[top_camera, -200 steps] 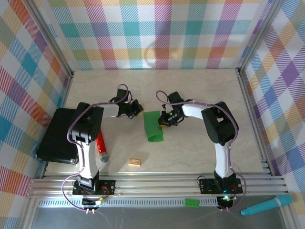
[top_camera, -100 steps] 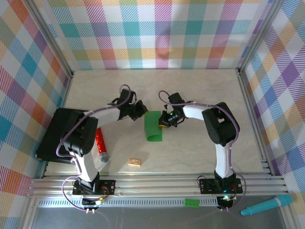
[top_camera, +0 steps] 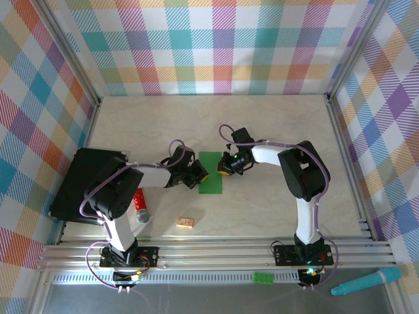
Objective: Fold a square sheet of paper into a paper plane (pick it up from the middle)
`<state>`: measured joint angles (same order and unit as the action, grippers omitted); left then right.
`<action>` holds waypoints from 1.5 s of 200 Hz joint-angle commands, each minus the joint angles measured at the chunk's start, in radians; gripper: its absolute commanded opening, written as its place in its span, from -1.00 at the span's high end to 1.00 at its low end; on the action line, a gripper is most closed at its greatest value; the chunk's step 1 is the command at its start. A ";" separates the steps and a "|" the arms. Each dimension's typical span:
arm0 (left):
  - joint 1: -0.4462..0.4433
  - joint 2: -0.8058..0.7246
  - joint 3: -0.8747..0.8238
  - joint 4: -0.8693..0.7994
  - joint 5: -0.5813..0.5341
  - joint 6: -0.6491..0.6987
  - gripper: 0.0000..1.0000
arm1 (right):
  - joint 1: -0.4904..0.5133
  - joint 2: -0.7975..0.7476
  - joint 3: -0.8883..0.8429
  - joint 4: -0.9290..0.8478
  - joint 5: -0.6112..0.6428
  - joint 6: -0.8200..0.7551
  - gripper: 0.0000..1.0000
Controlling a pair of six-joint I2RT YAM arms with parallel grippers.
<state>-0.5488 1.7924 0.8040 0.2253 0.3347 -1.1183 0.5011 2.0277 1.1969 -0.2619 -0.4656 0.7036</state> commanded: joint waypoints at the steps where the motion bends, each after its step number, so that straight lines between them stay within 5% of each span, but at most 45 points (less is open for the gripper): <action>1: -0.007 -0.028 -0.043 0.036 -0.052 -0.047 1.00 | -0.010 0.124 -0.086 -0.184 0.309 0.021 1.00; 83: 0.002 -0.177 -0.228 -0.015 -0.183 -0.115 1.00 | -0.010 0.138 -0.084 -0.200 0.347 0.016 1.00; 114: 0.012 -0.259 -0.200 -0.021 -0.160 -0.026 1.00 | -0.012 0.139 -0.081 -0.197 0.346 0.013 1.00; 150: -0.012 -0.198 -0.077 0.005 -0.069 0.049 1.00 | -0.012 0.137 -0.082 -0.197 0.349 0.010 1.00; 220: -0.020 0.001 0.020 0.036 -0.080 0.031 1.00 | -0.016 0.141 -0.083 -0.201 0.352 0.013 1.00; 300: 0.101 -0.118 -0.185 0.006 -0.124 0.063 1.00 | -0.027 0.139 -0.091 -0.207 0.380 -0.001 1.00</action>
<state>-0.4965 1.7294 0.6872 0.3271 0.2600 -1.0824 0.5056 2.0281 1.1969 -0.2661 -0.4423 0.7029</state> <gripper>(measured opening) 0.049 0.065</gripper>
